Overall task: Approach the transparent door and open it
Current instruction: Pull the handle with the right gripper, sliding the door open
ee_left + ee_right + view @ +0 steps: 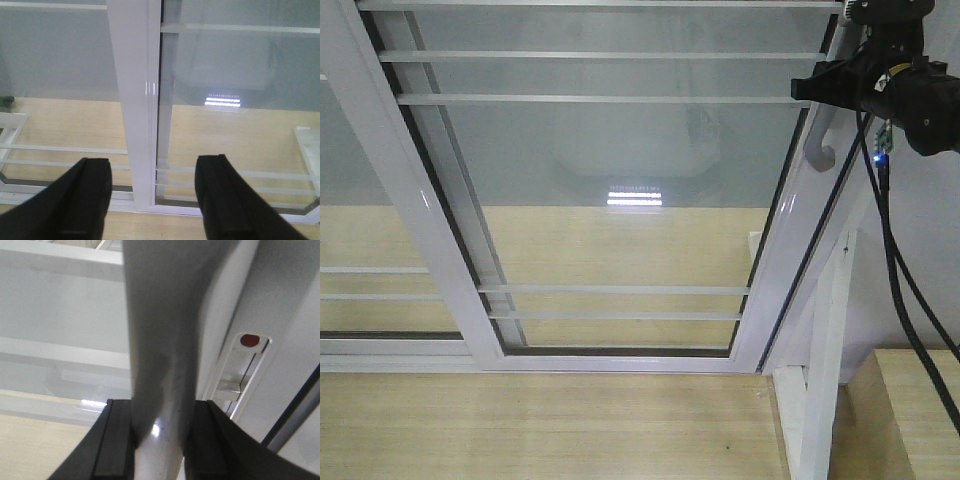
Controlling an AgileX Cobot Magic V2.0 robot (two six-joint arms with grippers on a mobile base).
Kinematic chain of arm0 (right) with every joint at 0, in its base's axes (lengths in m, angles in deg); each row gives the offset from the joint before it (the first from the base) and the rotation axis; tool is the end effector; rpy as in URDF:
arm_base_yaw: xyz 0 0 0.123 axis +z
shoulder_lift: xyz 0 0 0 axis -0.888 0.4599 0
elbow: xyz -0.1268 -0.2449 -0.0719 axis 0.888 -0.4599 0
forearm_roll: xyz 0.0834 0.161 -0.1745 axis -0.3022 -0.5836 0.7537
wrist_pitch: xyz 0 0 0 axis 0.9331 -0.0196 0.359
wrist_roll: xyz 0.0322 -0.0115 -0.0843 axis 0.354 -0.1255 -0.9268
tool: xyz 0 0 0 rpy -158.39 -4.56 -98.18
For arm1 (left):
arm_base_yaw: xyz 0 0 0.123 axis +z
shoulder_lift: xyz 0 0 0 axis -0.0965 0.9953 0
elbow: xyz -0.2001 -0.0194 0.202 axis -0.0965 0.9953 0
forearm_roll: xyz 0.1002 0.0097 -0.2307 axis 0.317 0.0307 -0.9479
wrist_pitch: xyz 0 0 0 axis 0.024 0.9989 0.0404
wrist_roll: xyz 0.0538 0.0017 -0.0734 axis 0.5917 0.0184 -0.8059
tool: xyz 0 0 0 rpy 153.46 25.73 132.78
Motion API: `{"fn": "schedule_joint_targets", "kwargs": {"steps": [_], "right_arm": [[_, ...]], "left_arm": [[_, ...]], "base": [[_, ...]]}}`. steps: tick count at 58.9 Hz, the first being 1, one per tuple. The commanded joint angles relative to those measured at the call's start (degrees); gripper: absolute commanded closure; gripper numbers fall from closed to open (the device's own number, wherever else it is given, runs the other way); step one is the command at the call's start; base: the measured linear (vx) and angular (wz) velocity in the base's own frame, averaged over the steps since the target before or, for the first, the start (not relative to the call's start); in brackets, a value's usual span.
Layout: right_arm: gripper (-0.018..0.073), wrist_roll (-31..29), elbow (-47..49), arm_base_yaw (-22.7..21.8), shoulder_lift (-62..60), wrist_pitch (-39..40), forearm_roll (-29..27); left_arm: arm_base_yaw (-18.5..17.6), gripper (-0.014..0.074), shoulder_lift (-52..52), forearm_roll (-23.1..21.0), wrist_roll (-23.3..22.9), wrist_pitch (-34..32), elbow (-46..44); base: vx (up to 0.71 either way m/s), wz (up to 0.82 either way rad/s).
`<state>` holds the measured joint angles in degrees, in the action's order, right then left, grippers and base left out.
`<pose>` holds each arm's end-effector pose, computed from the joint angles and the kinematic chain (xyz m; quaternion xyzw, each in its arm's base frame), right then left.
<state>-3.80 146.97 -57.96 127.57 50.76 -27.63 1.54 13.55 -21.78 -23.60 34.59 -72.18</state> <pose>0.4231 0.0356 0.2473 -0.0689 0.8248 0.0067 0.5612 0.1800 0.0157 0.2881 -0.0242 0.8613 0.0065 0.5075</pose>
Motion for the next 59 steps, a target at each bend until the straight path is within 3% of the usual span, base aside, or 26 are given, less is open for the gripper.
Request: {"fn": "schedule_joint_targets", "kwargs": {"steps": [1,24,37,59], "right_arm": [[0.0568,-0.6,2.2,2.6,-2.9,9.2,1.4],[0.0568,-0.1,2.2,6.7,-1.2,12.1,1.2],[0.0568,3.5,2.4,8.1,0.6,12.5,1.1],[0.0568,4.3,10.8,12.5,5.5,11.3,1.5]], "left_arm": [[-0.3,0.01,-0.3,-0.8,-0.2,-4.0,-2.0],[-0.3,0.01,-0.3,-0.9,-0.2,-3.9,-2.0],[-0.3,0.01,-0.3,-1.0,-0.2,-3.8,-2.0],[-0.3,0.01,-0.3,-2.4,-0.2,-3.7,-2.0]], "base": [[0.0,0.0],[0.0,0.0],[0.0,0.0],[0.0,0.0]]}}
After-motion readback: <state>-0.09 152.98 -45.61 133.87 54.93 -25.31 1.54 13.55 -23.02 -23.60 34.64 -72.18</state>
